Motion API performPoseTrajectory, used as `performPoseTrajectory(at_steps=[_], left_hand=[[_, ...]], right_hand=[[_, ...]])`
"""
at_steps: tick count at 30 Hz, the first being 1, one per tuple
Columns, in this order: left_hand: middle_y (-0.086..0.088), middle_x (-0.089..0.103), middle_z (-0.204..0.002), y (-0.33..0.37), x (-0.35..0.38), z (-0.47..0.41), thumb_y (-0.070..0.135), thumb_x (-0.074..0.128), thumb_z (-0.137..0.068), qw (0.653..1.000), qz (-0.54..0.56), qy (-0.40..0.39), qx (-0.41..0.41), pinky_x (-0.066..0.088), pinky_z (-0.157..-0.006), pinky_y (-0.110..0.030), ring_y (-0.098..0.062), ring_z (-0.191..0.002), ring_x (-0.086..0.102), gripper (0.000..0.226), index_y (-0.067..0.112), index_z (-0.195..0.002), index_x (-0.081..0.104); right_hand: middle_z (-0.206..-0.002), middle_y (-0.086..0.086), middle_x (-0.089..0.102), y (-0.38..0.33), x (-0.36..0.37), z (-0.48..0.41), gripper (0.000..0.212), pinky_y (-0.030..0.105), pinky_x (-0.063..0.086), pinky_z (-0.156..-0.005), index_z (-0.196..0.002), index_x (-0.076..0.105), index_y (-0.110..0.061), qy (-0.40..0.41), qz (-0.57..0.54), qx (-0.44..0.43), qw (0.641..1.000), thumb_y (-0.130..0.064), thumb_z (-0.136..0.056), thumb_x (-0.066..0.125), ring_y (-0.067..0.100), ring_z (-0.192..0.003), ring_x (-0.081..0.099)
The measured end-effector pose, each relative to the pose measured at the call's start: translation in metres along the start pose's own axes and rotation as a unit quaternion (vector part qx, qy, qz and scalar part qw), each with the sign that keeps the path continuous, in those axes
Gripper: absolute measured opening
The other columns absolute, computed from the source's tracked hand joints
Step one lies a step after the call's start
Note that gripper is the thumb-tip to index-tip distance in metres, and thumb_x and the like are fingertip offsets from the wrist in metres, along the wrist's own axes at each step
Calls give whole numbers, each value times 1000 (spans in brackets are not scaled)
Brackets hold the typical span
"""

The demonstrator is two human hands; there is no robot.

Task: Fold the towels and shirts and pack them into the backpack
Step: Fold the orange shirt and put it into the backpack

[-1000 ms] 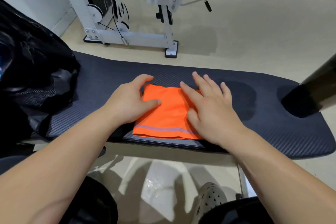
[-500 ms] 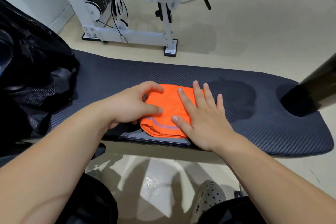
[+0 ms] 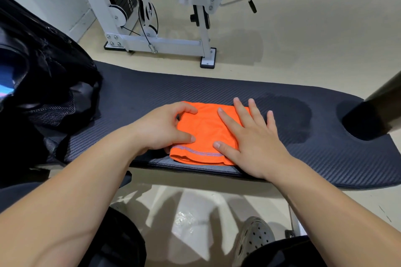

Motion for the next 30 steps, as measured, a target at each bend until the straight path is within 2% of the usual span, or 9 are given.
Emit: performPoseTrajectory(at_steps=[2, 6, 15, 18, 20, 22, 24, 26, 30], left_hand=[[-4, 70, -104, -2, 0, -1, 30, 86, -65, 1000, -3, 18, 14, 57, -87, -47, -24, -90, 69, 70, 44, -128, 57], [9, 64, -126, -3, 0, -1, 27, 79, -65, 999, 0, 29, 23, 53, -97, -40, -12, -104, 65, 81, 45, -139, 52], [9, 67, -111, -3, -20, 11, -2, 76, -78, 991, 17, 128, 40, 41, -59, -7, 12, -65, 60, 72, 32, -138, 58], [5, 69, -116, 15, -27, 20, 2, 76, -79, 983, -30, 170, 65, 45, -67, -13, 12, -95, 60, 72, 31, -141, 56], [2, 66, -127, 29, -30, 22, 6, 76, -79, 975, -91, 185, 80, 42, -81, -18, -10, -111, 61, 74, 29, -145, 53], [3, 58, -140, 44, -27, 22, 7, 74, -79, 966, -152, 181, 105, 35, -94, -15, -15, -125, 55, 74, 27, -147, 51], [2, 53, -146, 59, -18, 20, 7, 70, -80, 957, -205, 161, 130, 30, -104, -15, -14, -135, 46, 73, 23, -148, 49], [-2, 49, -149, 73, -1, 17, 7, 65, -82, 950, -239, 134, 147, 29, -112, -20, -17, -138, 43, 72, 20, -150, 46], [-8, 47, -150, 88, 36, 4, 9, 63, -82, 947, -263, 96, 157, 33, -115, -31, -25, -138, 44, 71, 19, -150, 45]], right_hand=[[-165, -6, -24, 0, 1, 0, 85, 63, -8, -119, -154, -11, -50, 6, 1, 7, 1000, -85, -79, 8, 30, -150, -27], [-165, -8, -24, -1, 2, -1, 82, 64, -8, -119, -155, -8, -49, 7, -17, 15, 1000, -83, -84, 15, 31, -150, -28], [-166, -4, -21, -23, 12, -20, 82, 57, -6, -122, -157, -5, -43, 30, -34, 18, 999, -80, -88, 17, 33, -149, -30], [-167, -5, -19, -36, 16, -29, 85, 54, -9, -123, -158, -2, -41, 40, -68, 12, 997, -81, -85, 11, 31, -148, -31], [-168, -6, -13, -38, 10, -35, 86, 49, -11, -123, -159, 1, -40, 42, -160, 11, 986, -80, -83, 6, 26, -150, -28], [-168, -10, -2, -33, 5, -42, 82, 45, -8, -125, -160, 3, -38, 35, -365, 34, 930, -79, -89, 13, 15, -153, -18], [-167, -17, 6, -24, -1, -44, 94, 41, 2, -126, -159, 8, -40, 27, -605, 82, 792, -90, -81, 25, 3, -153, -3], [-166, -16, 12, -16, -3, -40, 102, 36, 12, -125, -159, 12, -38, 13, -724, 87, 684, -92, -74, 28, -4, -148, 14], [-166, -9, 18, -6, -6, -37, 105, 39, 14, -126, -161, 10, -29, 30, -770, 50, 635, -87, -75, 30, 1, -148, 24]])
Point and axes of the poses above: each hand's wrist, its own z-axis away from the middle knuckle, its own x-axis out of the palm, y = z × x, the point moved 3 cm from there along -z, towards the middle knuckle
